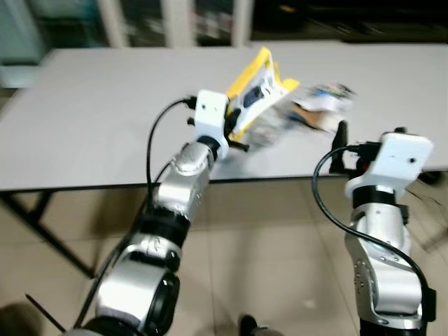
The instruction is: Picking trash to rubbish bin
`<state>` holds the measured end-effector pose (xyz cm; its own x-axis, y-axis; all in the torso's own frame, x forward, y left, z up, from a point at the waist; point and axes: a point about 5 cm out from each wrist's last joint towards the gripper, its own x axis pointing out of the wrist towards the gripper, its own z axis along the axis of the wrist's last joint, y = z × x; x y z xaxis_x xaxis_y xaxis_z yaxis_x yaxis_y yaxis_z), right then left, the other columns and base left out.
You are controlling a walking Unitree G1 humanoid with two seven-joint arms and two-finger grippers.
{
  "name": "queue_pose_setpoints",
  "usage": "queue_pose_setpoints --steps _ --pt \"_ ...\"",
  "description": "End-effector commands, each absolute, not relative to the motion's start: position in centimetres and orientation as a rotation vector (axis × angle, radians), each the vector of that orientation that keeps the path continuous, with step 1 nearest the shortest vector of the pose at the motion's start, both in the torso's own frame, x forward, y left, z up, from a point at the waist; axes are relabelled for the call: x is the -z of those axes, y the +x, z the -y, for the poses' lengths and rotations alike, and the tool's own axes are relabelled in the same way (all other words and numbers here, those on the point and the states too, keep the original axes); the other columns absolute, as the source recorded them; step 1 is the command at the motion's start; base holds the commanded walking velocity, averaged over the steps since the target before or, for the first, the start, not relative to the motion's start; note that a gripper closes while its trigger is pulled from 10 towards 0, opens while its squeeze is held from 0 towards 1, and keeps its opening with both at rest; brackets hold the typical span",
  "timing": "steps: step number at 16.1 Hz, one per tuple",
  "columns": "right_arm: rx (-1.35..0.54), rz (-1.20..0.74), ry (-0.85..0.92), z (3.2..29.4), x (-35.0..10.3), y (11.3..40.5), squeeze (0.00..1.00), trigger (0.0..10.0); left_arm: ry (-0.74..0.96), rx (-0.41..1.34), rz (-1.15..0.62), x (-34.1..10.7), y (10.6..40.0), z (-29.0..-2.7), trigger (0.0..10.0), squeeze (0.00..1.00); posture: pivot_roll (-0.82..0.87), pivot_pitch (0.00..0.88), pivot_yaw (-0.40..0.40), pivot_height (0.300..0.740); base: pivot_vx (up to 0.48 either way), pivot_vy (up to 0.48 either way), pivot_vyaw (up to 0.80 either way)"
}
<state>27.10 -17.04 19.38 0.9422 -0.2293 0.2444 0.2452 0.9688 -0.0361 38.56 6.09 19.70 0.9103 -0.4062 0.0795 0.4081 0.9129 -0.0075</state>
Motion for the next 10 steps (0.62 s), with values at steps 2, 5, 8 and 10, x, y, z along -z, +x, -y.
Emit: queue_pose_setpoints --steps 2,5,8,10 --pt "0.251 0.142 -0.071 17.2 -17.6 27.2 0.00 10.0 -0.029 0.416 0.098 -20.4 38.8 -6.0 10.0 0.00 0.12 0.067 0.023 0.740 0.000 0.000 -0.77" --pt "0.233 0.132 -0.058 16.9 -17.3 27.0 0.00 10.0 -0.020 0.408 0.100 -20.3 38.9 -6.2 10.0 0.00 0.12 0.069 0.022 0.740 0.000 0.000 -0.26" --pt "0.197 0.085 -0.045 16.6 -16.8 27.1 0.00 10.0 -0.018 0.413 0.110 -20.4 38.9 -6.3 10.0 0.00 0.12 0.073 0.020 0.740 0.209 0.000 0.00" --pt "0.155 0.051 -0.035 15.9 -16.3 27.1 0.00 10.0 -0.014 0.397 0.122 -20.7 39.1 -6.7 10.0 0.00 0.12 0.077 0.018 0.740 0.397 0.000 0.00"
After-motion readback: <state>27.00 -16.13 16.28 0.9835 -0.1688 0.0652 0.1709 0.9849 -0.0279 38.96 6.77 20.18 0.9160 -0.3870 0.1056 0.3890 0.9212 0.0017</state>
